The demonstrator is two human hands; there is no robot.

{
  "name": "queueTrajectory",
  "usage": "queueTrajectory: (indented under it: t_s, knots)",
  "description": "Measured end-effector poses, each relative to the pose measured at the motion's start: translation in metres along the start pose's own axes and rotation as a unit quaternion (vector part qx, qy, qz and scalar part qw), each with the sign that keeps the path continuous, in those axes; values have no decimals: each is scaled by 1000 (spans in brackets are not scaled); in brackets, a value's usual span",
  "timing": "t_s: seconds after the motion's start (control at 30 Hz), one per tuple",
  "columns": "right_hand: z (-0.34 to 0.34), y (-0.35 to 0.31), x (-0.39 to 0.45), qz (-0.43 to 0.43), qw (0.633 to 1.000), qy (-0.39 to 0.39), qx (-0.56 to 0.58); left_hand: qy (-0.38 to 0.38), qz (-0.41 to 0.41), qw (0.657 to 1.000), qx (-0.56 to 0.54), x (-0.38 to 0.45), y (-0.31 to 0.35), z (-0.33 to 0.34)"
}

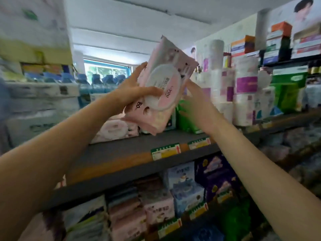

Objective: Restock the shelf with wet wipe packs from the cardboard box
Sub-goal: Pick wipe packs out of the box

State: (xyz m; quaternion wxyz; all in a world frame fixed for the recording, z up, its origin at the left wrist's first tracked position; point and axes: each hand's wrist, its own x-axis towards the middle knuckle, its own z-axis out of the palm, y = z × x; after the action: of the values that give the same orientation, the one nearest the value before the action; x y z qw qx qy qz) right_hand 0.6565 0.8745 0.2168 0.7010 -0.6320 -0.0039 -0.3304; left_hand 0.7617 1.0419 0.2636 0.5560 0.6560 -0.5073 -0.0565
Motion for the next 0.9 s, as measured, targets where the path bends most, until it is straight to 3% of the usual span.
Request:
queueTrajectory:
  t_s: [0.17,0.53,0.67,0.77,0.9]
  knots:
    - [31,28,39,76,985,-118,103,-72,-74,976,192,-7,0,-57]
    - [36,60,110,80,955,-271,92,-87,-156,963,203,21,-25,-93]
    - [45,61,134,69,940,-302,142,-57,-145,973,168,29,-41,-94]
    - [72,67,147,67,943,-282,164,4,-101,992,71,38,-57,-92]
    - [99,58,165,-2,963,-267,41,83,-89,991,-51,50,-71,-98]
